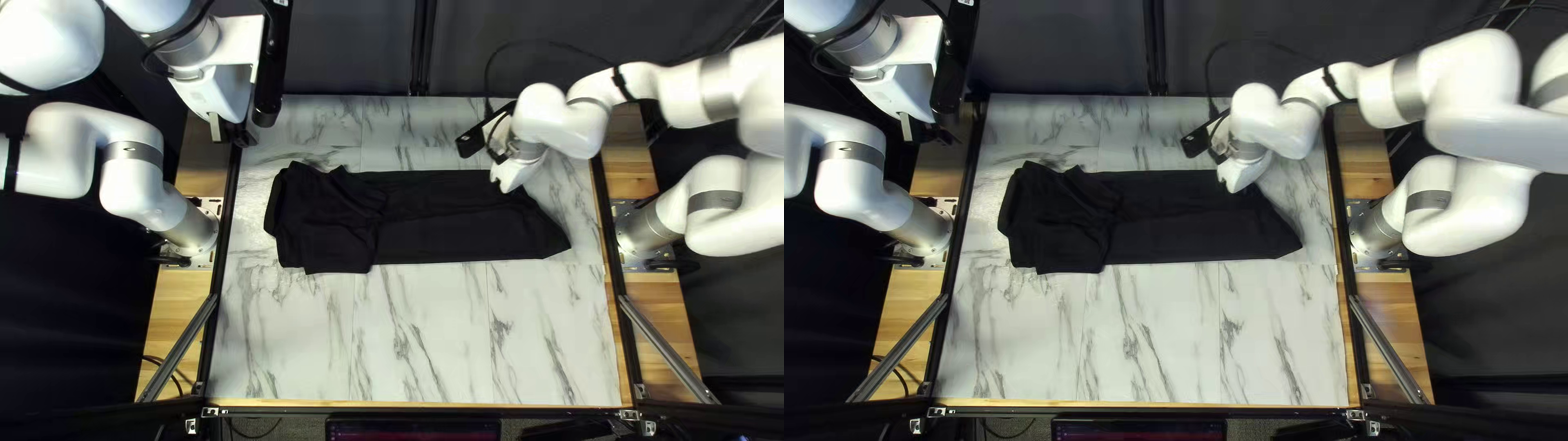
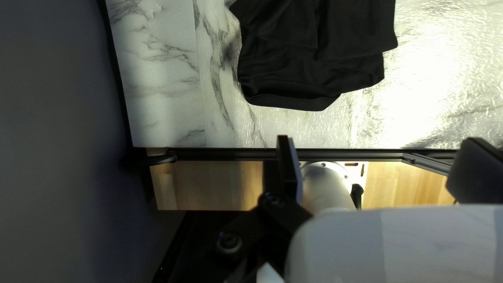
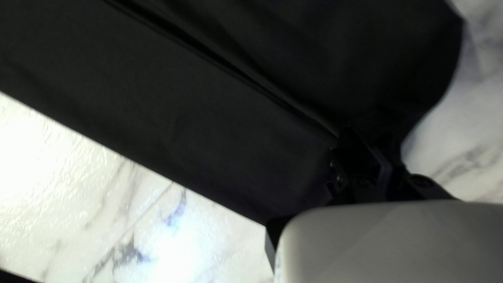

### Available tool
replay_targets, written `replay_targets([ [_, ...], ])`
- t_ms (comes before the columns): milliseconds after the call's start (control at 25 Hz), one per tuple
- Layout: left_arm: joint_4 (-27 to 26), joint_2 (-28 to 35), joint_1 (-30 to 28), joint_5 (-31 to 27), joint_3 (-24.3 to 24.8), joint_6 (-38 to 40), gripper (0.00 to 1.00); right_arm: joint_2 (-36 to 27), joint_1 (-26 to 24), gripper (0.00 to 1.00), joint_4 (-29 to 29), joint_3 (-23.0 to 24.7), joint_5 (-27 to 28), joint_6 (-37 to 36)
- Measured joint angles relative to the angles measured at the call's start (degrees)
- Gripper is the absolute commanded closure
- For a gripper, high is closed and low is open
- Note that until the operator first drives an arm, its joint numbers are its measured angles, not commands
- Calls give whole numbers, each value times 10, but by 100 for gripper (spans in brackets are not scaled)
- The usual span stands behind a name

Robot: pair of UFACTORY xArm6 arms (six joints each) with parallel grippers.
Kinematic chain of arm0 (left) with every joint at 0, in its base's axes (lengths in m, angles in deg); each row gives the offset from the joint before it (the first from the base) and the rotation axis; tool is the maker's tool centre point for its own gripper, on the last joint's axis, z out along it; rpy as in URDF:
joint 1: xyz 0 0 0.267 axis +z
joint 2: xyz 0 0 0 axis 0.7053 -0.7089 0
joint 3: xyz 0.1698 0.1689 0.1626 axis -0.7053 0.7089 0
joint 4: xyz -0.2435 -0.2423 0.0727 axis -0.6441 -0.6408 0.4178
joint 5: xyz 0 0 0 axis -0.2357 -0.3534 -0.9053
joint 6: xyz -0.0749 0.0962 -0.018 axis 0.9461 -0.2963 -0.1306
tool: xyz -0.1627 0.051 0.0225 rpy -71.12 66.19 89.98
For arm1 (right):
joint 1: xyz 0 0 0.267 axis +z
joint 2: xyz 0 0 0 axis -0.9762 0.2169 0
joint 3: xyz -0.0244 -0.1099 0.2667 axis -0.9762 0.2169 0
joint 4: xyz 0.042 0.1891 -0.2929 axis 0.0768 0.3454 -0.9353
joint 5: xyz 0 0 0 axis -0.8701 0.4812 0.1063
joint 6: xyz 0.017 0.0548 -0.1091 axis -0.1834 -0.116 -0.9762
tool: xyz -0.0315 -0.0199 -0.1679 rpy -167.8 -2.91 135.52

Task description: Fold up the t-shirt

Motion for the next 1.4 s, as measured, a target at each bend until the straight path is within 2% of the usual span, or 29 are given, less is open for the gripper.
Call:
replay_targets([
  [40,0,0,0,0,0,0,0,14,1,93,3,-6,-6,-2],
  [80,0,0,0,0,0,0,0,25,2,56,6,-11,-11,-4],
  [120,0,0,0,0,0,0,0,34,2,11,9,-16,-15,-6],
  [160,0,0,0,0,0,0,0,40,3,0,11,-21,-17,-7],
  [400,0,0,0,0,0,0,0,21,12,0,17,-11,-20,-9],
  [720,0,0,0,0,0,0,0,-116,37,0,6,58,22,10],
  [920,0,0,0,0,0,0,0,-206,88,0,-9,134,39,57],
  [1160,0,0,0,0,0,0,0,-278,148,0,-17,232,16,92],
  [1400,0,0,0,0,0,0,0,-324,188,0,-22,276,8,126],
])
